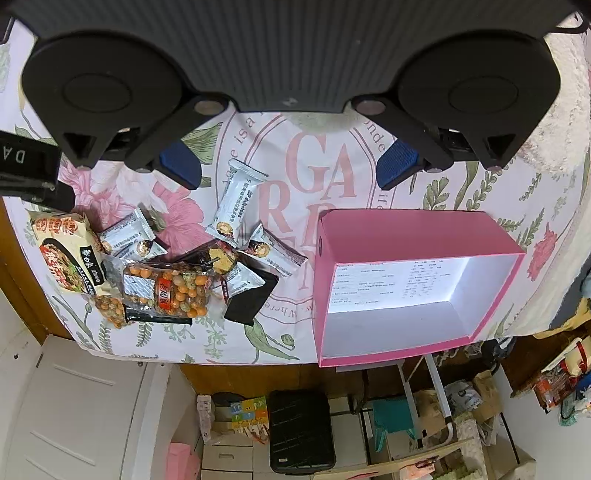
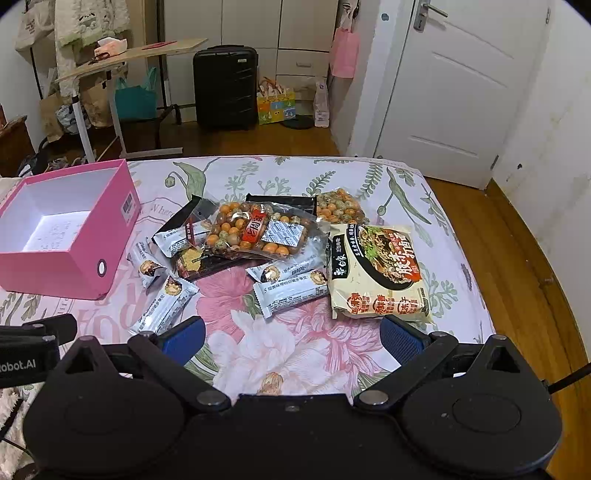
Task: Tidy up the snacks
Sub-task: 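Lower the right gripper onto two white cake bars and close, then carry the white cake bars into the pink box and open the right gripper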
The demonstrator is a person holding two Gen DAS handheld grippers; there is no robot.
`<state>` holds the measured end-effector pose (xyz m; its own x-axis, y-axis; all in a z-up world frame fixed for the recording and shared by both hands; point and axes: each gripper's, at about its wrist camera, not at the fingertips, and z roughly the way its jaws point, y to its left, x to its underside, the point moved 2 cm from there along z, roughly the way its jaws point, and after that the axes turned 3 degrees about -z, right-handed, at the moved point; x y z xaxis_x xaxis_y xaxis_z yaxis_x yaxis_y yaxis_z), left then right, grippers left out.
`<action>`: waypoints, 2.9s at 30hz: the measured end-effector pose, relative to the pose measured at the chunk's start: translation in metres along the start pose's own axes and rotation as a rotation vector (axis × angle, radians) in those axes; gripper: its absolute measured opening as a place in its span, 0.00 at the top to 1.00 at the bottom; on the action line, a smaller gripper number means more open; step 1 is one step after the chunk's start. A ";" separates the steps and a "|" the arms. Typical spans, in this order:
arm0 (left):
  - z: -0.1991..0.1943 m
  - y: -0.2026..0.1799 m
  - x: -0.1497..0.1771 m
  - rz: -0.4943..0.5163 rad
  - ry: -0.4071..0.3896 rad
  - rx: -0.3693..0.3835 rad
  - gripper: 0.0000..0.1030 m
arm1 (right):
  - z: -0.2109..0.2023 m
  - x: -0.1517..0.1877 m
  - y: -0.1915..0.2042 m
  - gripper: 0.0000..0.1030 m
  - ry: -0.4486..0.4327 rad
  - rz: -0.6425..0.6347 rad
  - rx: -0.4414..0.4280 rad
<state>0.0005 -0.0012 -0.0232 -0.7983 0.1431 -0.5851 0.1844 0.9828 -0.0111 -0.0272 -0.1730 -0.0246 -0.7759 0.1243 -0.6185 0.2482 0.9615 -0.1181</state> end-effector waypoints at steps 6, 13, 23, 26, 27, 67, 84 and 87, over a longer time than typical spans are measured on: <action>-0.001 0.000 -0.001 0.001 0.006 0.030 0.02 | -0.004 -0.001 0.002 0.01 -0.021 -0.009 -0.017; 0.008 -0.001 -0.008 0.025 -0.004 0.055 0.03 | 0.009 0.005 -0.002 0.01 -0.051 0.004 -0.098; 0.078 -0.005 -0.007 0.204 0.044 0.133 0.03 | 0.070 -0.002 -0.015 0.04 -0.145 0.062 -0.322; 0.104 -0.011 -0.007 0.213 0.044 0.187 0.03 | 0.111 -0.001 -0.025 0.15 -0.053 0.232 -0.398; 0.111 -0.014 -0.007 0.221 0.046 0.203 0.03 | 0.123 0.001 -0.026 0.15 -0.023 0.273 -0.397; 0.116 0.008 0.002 0.202 0.198 0.258 0.74 | 0.123 0.032 0.009 0.66 0.086 0.381 -0.533; 0.054 0.114 -0.038 0.061 0.235 0.257 0.74 | 0.068 -0.044 0.100 0.66 0.108 0.009 -0.837; 0.055 0.130 -0.058 0.034 0.226 0.243 0.74 | 0.067 -0.063 0.122 0.66 0.067 -0.033 -0.886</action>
<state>0.1023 0.1121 -0.0356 -0.8912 0.2244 -0.3942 0.3230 0.9242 -0.2040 0.0911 -0.0800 -0.0524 -0.8142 0.0806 -0.5750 -0.2930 0.7980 0.5267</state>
